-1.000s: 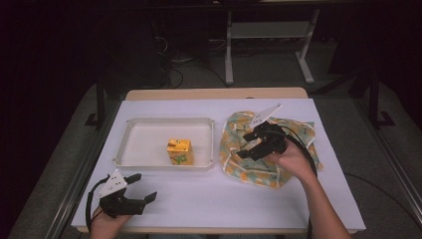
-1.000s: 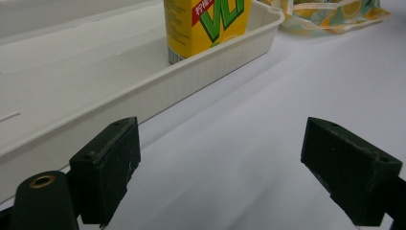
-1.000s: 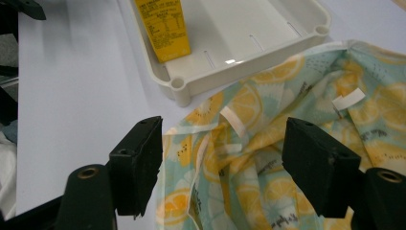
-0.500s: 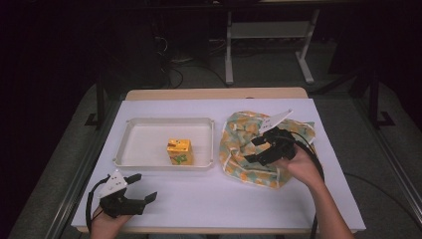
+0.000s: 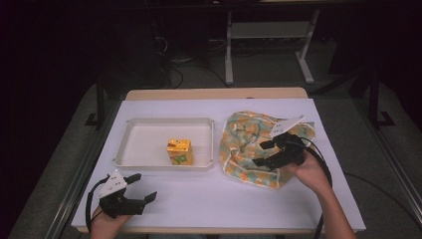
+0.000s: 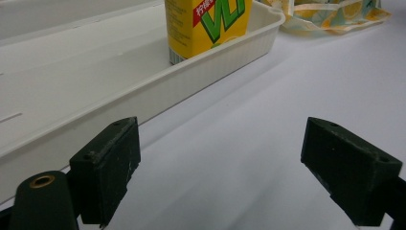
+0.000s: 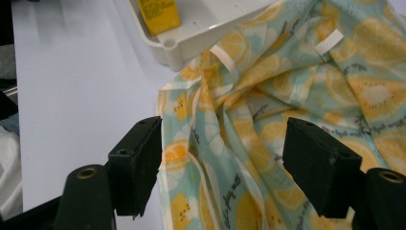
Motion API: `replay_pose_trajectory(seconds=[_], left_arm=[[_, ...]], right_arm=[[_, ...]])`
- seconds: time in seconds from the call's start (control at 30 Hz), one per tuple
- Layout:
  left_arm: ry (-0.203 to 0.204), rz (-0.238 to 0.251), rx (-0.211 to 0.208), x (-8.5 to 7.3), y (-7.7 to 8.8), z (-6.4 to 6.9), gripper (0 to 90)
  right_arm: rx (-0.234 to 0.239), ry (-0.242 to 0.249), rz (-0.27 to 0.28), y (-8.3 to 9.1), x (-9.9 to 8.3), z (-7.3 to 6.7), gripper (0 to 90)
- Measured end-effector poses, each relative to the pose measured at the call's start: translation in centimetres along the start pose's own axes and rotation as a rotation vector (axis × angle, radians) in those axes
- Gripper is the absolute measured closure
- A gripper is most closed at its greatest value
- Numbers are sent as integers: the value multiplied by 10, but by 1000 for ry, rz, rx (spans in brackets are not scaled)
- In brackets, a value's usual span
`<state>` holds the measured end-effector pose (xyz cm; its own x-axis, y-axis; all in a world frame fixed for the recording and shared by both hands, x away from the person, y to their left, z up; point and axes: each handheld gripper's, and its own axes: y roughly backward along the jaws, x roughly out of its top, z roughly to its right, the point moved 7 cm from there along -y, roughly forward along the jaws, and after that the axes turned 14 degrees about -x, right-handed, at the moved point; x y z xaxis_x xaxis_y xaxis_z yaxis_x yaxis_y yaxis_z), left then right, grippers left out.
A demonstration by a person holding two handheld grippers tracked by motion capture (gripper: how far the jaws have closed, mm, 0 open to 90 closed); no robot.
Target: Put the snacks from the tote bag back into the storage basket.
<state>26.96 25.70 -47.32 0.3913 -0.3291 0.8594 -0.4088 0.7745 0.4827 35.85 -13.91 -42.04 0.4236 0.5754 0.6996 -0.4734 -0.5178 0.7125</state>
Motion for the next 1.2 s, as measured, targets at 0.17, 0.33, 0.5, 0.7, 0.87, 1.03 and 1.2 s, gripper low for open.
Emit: replay_pose_trajectory(seconds=[0.17, 0.33, 0.5, 0.7, 0.87, 1.03, 1.2], left_arm=[[-1, 1, 0, 0, 0, 0, 132], [0, -10, 0, -1, 0, 0, 132], [-4, -9, 1, -1, 0, 0, 132], [-5, -10, 3, -1, -1, -1, 132], [-3, -11, 2, -1, -1, -1, 132], [-4, -13, 0, -1, -1, 0, 132], [-5, -15, -1, -1, -1, 0, 132]], right_arm=[[-8, -6, -1, 5, -7, -1, 294], [-21, -14, 9, 11, -14, 1, 293], [-32, -25, 19, 19, -24, 4, 294], [-40, -44, 12, 23, -37, 4, 299], [-41, -46, 7, 25, -47, 3, 297], [-51, -50, 0, 27, -55, 2, 293], [-60, -55, 7, 30, -59, 1, 290]])
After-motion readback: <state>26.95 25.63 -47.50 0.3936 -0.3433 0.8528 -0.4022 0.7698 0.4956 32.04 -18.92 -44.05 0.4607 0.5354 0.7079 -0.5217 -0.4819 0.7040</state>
